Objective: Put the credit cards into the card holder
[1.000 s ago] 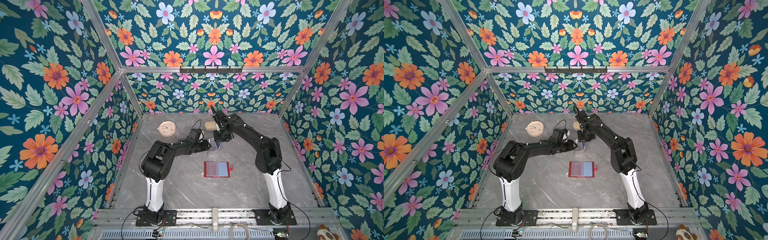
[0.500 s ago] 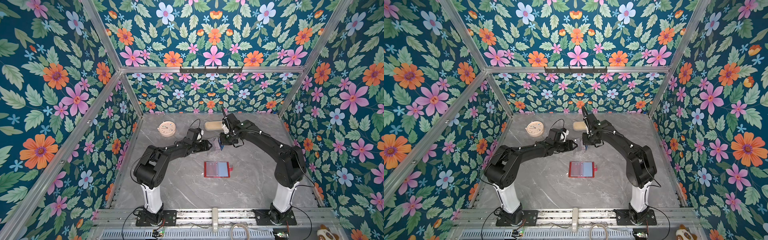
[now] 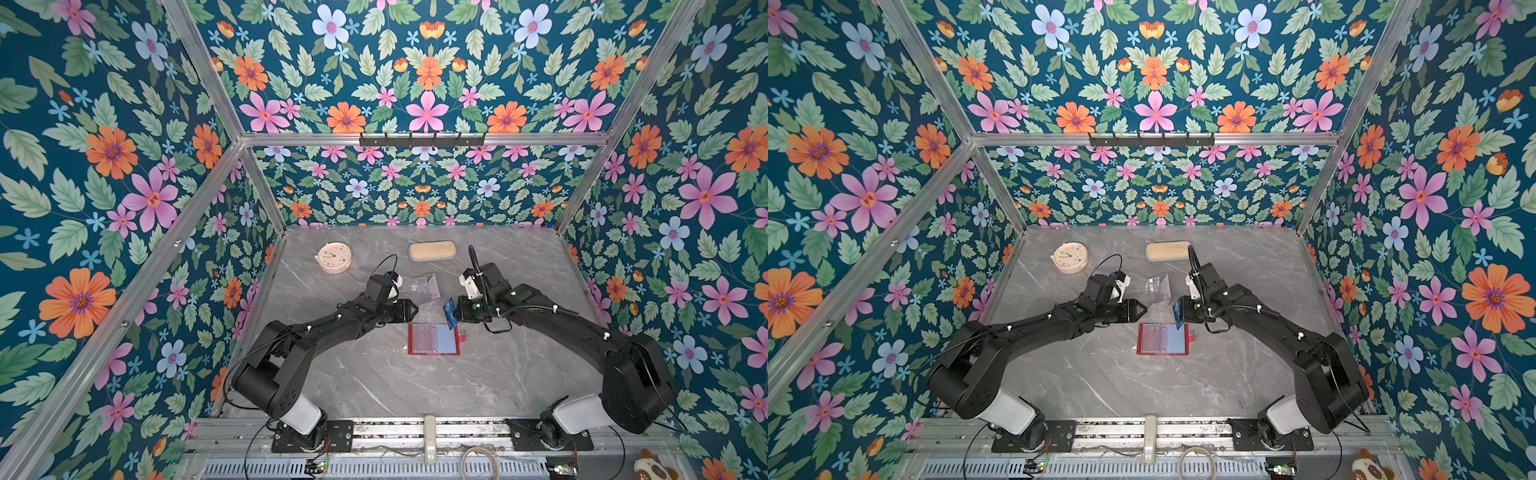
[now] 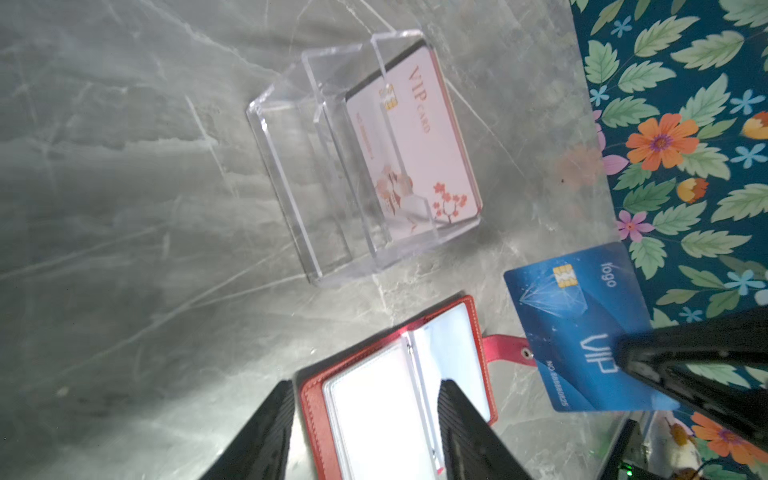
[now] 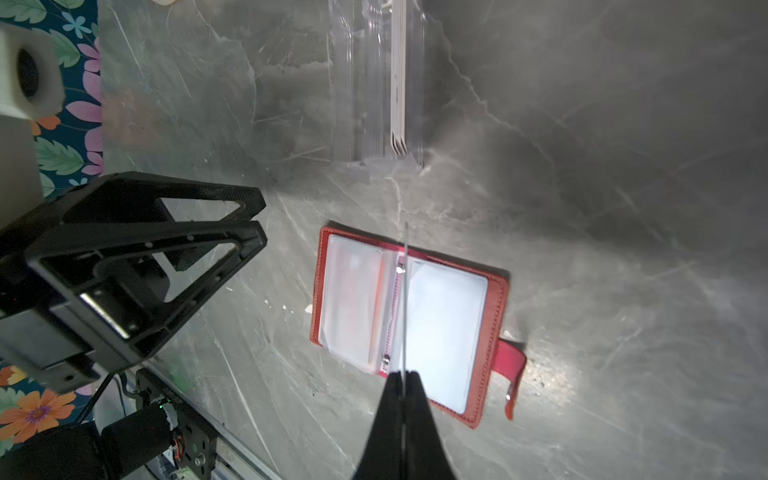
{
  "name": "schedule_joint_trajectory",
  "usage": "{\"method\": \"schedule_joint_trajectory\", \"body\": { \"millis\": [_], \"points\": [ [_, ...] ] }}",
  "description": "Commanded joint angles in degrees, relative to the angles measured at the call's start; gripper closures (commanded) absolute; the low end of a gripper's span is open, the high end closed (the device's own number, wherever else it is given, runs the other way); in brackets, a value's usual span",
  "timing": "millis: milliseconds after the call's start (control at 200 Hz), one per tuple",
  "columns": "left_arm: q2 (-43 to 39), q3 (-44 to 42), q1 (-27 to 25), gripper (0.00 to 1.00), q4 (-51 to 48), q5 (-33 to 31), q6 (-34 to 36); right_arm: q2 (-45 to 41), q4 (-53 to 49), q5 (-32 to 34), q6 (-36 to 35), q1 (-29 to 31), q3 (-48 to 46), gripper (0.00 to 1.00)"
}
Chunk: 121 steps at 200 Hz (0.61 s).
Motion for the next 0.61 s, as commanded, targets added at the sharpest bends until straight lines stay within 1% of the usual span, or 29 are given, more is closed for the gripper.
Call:
{"method": "schedule_joint_trajectory", "body": {
  "millis": [0,175,300,380,475,565,600],
  "points": [
    [-1.79,-2.57,-1.36,0.43,-1.34,-2.63,-0.63,-2.66,6.66,-3.59,2.53,0.11,-4.73,1.0],
    [-2.63,-6.69,-3.58,0.45,0.68,-2.73,-2.58,-5.57,12.05,-6.94,3.69,0.13,-12.48,1.0],
    [-2.0,-8.45,-4.08,0.49,2.97,-2.09,-3.98,-5.51,15.77,-8.91,4.79,0.17,-15.93,1.0],
    [-1.08,-9.03,-4.06,0.59,4.39,-1.27,-4.52,-4.99,17.68,-9.82,5.24,0.17,-17.12,1.0],
    [0.17,-9.03,-4.11,0.65,4.89,-1.52,-5.23,-3.88,19.76,-10.92,5.67,0.16,-17.82,1.0],
    [1.05,-8.85,-4.13,0.67,5.24,-1.53,-5.61,-2.65,21.12,-12.01,5.98,0.21,-17.87,1.0],
    [1.29,-8.91,-4.15,0.69,5.44,-1.45,-5.78,-2.3,21.69,-12.21,6.1,0.23,-17.93,1.0]
  ]
}}
